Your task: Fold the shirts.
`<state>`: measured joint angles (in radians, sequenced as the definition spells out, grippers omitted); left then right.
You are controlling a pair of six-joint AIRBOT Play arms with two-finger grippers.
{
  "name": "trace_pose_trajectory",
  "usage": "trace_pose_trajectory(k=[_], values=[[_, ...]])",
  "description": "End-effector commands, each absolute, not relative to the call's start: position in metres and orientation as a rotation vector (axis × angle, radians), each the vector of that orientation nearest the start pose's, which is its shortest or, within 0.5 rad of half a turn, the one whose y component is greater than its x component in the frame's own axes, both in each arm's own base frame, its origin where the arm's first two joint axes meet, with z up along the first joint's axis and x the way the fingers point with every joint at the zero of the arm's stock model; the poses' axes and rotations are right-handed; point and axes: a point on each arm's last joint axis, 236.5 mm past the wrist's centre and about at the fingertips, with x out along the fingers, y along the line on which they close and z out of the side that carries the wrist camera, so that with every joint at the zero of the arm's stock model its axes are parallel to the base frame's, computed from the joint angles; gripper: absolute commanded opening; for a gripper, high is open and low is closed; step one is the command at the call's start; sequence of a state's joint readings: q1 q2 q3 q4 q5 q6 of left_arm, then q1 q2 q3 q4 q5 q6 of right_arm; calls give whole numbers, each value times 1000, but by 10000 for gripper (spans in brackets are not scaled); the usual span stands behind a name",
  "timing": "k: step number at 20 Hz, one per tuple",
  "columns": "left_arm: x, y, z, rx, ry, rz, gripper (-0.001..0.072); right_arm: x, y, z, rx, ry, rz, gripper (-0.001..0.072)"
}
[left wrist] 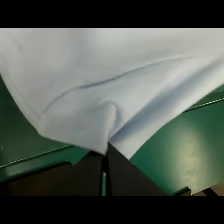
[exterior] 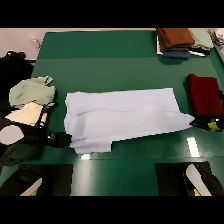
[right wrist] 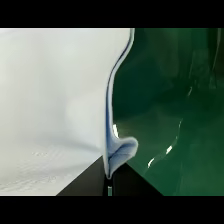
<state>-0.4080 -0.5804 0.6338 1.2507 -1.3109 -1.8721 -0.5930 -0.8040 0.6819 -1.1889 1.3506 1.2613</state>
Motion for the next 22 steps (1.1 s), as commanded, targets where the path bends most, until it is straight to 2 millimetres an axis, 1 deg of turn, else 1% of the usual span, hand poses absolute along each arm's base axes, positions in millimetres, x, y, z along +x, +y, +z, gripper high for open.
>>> trace_pose_trajectory(k=[1,2,3,6,7,10,12,13,14,15,16,17,18,19,20,21,22], values=[[182,-138,36,-218,1292,-322,22,233,-48,16,459,1258,-33,15],[198,-131,35,-181,1265,-286,22,247,-45,17,452,1250,-8,15],[219,-124,36,-139,1226,-251,23,261,-42,17,438,1245,17,15],[285,-118,42,-45,1104,-187,23,306,-33,15,430,1270,53,15],[304,-115,41,-60,1090,-163,23,322,-31,14,435,1276,63,15],[358,-100,29,-133,1077,-104,24,357,-21,13,407,1298,110,15],[381,-104,22,-174,1075,-123,25,375,-14,8,398,1315,130,16],[390,-107,17,-183,1071,-133,25,382,-13,5,403,1323,132,17],[397,-109,13,-187,1066,-132,27,389,-12,2,400,1328,138,79],[401,-111,9,-194,1072,-131,251,395,-13,1,400,1329,138,266],[403,-114,8,-210,1080,-135,557,400,-17,0,393,1329,143,355],[404,-115,9,-209,1080,-136,553,402,-23,0,377,1329,160,367],[405,-115,12,-209,1079,-138,538,401,-27,0,379,1330,181,398],[405,-116,15,-208,1082,-140,538,399,-36,-1,397,1333,187,416],[403,-118,15,-217,1093,-144,537,394,-46,-7,432,1342,180,504],[399,-122,14,-240,1109,-152,536,386,-58,-15,478,1360,155,536],[397,-128,15,-271,1119,-164,366,377,-65,-25,531,1381,153,536]])
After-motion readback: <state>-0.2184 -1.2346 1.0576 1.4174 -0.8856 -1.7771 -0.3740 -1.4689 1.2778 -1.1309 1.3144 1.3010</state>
